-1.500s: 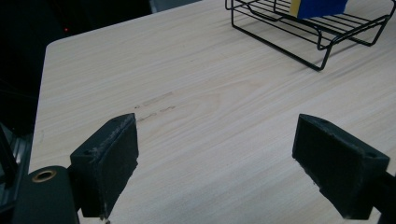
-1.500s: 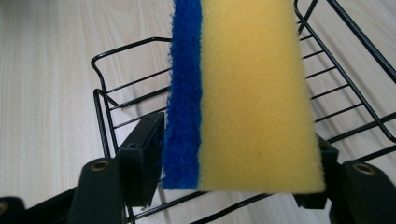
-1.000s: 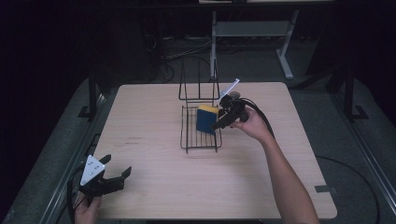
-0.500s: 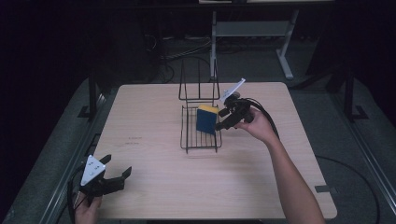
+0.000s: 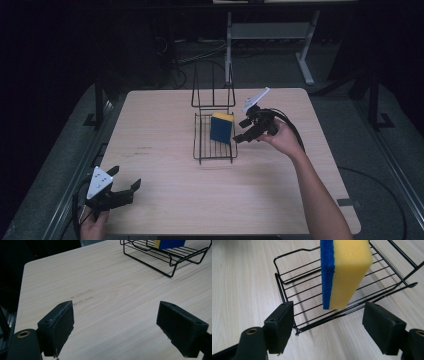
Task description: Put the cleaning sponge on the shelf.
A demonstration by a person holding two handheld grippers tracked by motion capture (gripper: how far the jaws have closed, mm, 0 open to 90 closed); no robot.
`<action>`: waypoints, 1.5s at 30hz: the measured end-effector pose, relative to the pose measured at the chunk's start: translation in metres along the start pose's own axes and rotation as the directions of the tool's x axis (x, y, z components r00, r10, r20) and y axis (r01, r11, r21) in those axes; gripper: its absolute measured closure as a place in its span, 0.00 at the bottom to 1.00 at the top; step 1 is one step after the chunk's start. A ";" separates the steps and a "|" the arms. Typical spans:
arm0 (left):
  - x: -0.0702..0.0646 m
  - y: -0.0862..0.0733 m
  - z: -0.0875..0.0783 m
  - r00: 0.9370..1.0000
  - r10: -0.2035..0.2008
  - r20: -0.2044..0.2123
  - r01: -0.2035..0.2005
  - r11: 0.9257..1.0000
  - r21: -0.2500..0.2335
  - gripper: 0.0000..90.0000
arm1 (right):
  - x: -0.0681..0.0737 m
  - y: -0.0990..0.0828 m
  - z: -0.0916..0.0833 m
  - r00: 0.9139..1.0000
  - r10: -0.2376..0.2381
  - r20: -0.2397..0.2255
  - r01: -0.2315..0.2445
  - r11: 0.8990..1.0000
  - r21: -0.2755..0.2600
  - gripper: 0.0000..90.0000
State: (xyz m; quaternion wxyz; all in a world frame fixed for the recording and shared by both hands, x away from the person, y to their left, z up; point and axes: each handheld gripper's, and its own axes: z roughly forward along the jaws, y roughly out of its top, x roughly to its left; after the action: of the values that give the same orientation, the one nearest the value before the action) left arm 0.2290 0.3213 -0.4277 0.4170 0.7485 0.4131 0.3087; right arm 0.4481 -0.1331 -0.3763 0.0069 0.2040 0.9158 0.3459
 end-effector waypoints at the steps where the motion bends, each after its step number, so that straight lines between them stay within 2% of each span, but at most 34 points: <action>1: 0.000 0.000 0.000 1.000 0.000 0.000 0.000 1.000 0.000 0.15 | 0.000 -0.001 -0.001 1.000 0.001 0.001 -0.001 1.000 -0.003 0.28; 4: 0.000 0.000 -0.001 1.000 0.003 -0.001 -0.003 1.000 -0.002 0.15 | 0.001 -0.005 -0.004 1.000 0.013 0.002 -0.012 1.000 -0.008 0.28; 23: 0.000 0.000 -0.001 1.000 0.002 -0.001 -0.002 1.000 -0.001 0.15 | 0.012 -0.021 -0.010 1.000 0.011 0.004 -0.011 1.000 -0.010 0.26; 27: -0.001 0.000 -0.001 1.000 0.007 -0.001 -0.007 1.000 0.003 0.15 | 0.013 -0.023 -0.010 1.000 0.016 -0.009 -0.016 1.000 0.006 0.25; 33: 0.000 0.000 -0.001 1.000 0.001 -0.001 -0.001 1.000 0.001 0.15 | 0.017 -0.028 -0.012 1.000 0.004 0.012 -0.004 1.000 0.002 0.23; 38: 0.000 0.000 -0.001 1.000 0.003 -0.001 -0.003 1.000 0.000 0.15 | 0.020 -0.033 -0.012 1.000 0.006 0.011 -0.006 1.000 0.005 0.23; 41: 0.000 0.000 -0.001 1.000 0.001 -0.001 -0.001 1.000 0.000 0.15 | 0.022 -0.035 -0.013 1.000 0.010 0.003 -0.010 1.000 0.023 0.22; 45: 0.000 0.000 -0.001 1.000 0.002 -0.001 -0.002 1.000 0.000 0.15 | 0.025 -0.039 -0.014 1.000 0.008 0.005 -0.008 1.000 0.006 0.23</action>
State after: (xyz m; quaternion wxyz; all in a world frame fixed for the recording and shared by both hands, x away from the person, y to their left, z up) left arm 0.2279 0.3214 -0.4276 0.4164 0.7488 0.4126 0.3094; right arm 0.4092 -0.1590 -0.3868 0.0073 0.2087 0.9160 0.3426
